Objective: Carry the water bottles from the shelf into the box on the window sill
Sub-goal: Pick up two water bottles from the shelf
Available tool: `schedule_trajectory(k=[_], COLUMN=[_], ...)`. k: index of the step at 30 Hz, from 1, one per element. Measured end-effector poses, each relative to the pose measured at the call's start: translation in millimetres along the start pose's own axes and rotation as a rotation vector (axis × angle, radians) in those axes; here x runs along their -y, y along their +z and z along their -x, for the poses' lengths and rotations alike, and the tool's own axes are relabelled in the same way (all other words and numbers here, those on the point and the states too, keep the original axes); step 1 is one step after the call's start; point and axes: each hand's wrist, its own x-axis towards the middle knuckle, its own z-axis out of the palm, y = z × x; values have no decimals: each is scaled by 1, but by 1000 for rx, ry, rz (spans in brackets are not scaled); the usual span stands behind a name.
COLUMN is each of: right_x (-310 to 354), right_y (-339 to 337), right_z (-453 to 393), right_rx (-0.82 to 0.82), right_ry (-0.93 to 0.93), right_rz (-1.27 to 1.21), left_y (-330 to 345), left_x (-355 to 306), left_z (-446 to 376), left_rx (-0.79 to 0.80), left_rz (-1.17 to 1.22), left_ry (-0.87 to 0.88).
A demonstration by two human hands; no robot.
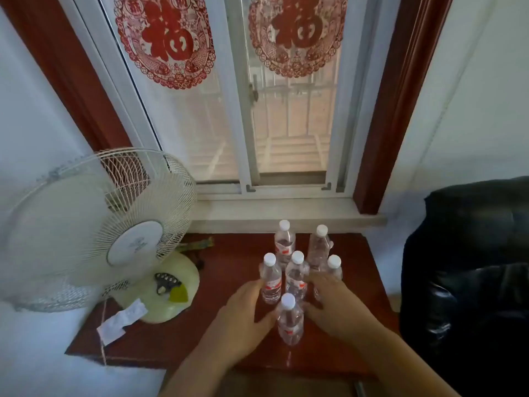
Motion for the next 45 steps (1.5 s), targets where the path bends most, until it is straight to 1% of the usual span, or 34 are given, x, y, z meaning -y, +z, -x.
schedule_trajectory(k=[2,7,9,12,14,16,20,24,28,33,37,39,42,45], right_x=[-11,-39,-58,-77,-83,-87,-101,-92,-94,-98,-101,-100,-103,-104], right_y=[-8,-29,-30,-28,-26,-24,-13,-19,-17,-11,-5,-3,0,5], right_z=[-6,-22,-35,-56,-65,-71,-75,-69,-68,-61,-53,-48,-43,-35], right_rx=[-16,-64,-39,50,105,120,148,46,85,88,84,113,79,87], right_ry=[17,95,98,69,85,118,113,154,208,226,211,169,157,125], right_rz=[-17,102,120,188,214,169,210,161,110,74,84,114,55,57], left_y=[17,50,57,66,70,75,83,87,89,87,84,83,84,86], left_x=[-2,-5,-3,2,5,6,5,3,3,4,5,5,4,3], left_z=[-8,-18,-24,-34,-40,-43,-47,-48,-51,-59,-66,-68,-70,-71], left_rx=[-11,-33,-26,-10,0,4,14,14,0,-44,-55,-50,-34,-38], left_rz=[59,131,119,86,75,77,79,87,58,-9,-65,-56,-51,-15], left_ry=[-33,-85,-121,-176,-193,-203,-191,-186,-170,-89,-60,-58,-57,-55])
